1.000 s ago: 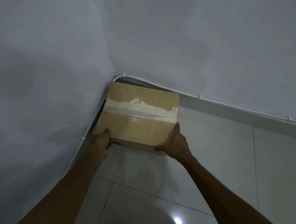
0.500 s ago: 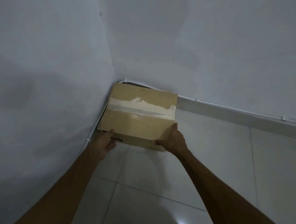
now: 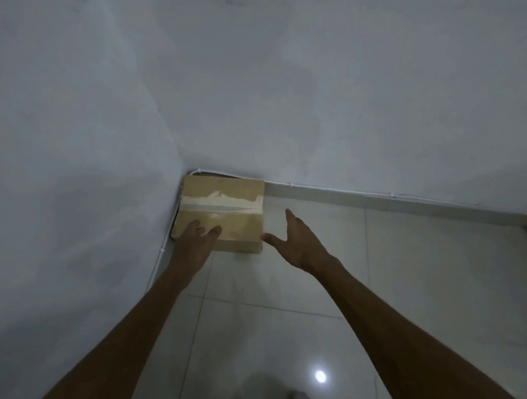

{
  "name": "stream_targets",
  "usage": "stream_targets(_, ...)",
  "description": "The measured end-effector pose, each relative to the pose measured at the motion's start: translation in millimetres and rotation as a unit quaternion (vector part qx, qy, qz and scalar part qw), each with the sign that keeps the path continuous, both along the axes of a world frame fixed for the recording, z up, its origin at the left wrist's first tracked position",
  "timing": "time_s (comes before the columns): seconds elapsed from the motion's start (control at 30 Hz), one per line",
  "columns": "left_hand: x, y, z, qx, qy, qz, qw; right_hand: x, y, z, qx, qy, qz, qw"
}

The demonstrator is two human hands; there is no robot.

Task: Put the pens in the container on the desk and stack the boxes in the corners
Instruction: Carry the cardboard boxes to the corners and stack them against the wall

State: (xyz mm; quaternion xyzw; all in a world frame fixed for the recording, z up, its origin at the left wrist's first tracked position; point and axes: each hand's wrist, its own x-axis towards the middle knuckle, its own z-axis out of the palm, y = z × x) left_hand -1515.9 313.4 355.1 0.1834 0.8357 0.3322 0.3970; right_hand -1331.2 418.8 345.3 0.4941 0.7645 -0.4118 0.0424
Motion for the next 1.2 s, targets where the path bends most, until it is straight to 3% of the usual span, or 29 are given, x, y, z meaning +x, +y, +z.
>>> stream_targets(0.27,81.7,-19.5,96.9,0.004,0.049,-0.135,0.990,92.0,-49.8,94.8,0.016,0.016,-0.071,0.997)
stream_targets(0.53,186.8,-57.3,131.4,0.023,0.101,-0.282,0.954,204.7,-120.9,128.6,0.026,0.019,-0.172,0.985)
stream_targets(0.8,339.9,-91.2,126.9,0.030,0.107,-0.430,0.896,368.2,-218.8,134.2,0.002,0.006,-0.295,0.955)
stream_targets(0.87,422.1,-107.4,124.1,0.042,0.100,-0.500,0.859,446.8,-256.3,130.9,-0.007,0.001,-0.365,0.931)
stream_targets(1.03,500.8,-125.5,122.0,0.037,0.098,-0.546,0.831,520.3,-301.3,132.8,-0.001,-0.001,-0.400,0.917)
stream_targets(1.1,578.1,-146.7,121.4,0.041,0.092,-0.588,0.803,592.9,-339.5,132.9,0.006,-0.008,-0.447,0.894)
stream_targets(1.2,647.2,-168.6,124.0,0.048,0.084,-0.608,0.788,657.4,-378.9,129.6,0.013,-0.007,-0.473,0.881)
